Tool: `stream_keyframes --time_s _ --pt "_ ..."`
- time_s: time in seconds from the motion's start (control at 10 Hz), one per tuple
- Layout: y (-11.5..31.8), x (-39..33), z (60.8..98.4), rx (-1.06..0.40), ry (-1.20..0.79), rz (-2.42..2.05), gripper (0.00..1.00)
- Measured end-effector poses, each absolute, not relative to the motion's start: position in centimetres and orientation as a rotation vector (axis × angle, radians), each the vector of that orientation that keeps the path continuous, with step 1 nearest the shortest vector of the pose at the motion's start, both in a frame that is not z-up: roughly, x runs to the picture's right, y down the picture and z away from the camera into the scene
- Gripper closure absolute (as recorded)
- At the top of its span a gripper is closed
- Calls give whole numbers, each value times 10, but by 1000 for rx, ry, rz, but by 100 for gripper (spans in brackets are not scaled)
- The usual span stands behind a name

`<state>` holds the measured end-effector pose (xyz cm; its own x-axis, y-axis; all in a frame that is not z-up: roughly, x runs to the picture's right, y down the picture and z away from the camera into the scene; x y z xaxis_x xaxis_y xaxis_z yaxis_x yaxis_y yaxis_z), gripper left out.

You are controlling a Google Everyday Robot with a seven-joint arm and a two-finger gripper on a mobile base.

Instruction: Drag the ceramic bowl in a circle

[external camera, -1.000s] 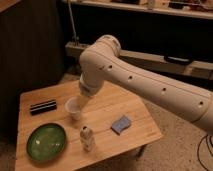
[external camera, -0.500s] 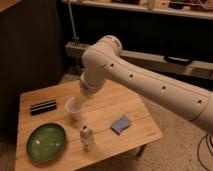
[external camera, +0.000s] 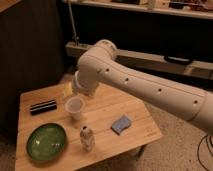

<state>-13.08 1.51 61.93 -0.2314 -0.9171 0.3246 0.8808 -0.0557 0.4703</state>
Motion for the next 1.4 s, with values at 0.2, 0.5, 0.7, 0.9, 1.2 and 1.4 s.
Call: stream_keyframes --time_s 0.2,0.5,0.7,0.9,1.2,1.4 --pt "24 -144 644 65 -775 -1623 27" --pt "55 -141 681 38 -966 -1551 27" --pt "75 -139 692 -19 -1064 -1559 27" --pt "90 -143 698 -64 -1152 -1592 27" --pt "109 -164 708 -87 -1263 -1656 27" --pt "110 -169 708 -82 -1265 -1697 27"
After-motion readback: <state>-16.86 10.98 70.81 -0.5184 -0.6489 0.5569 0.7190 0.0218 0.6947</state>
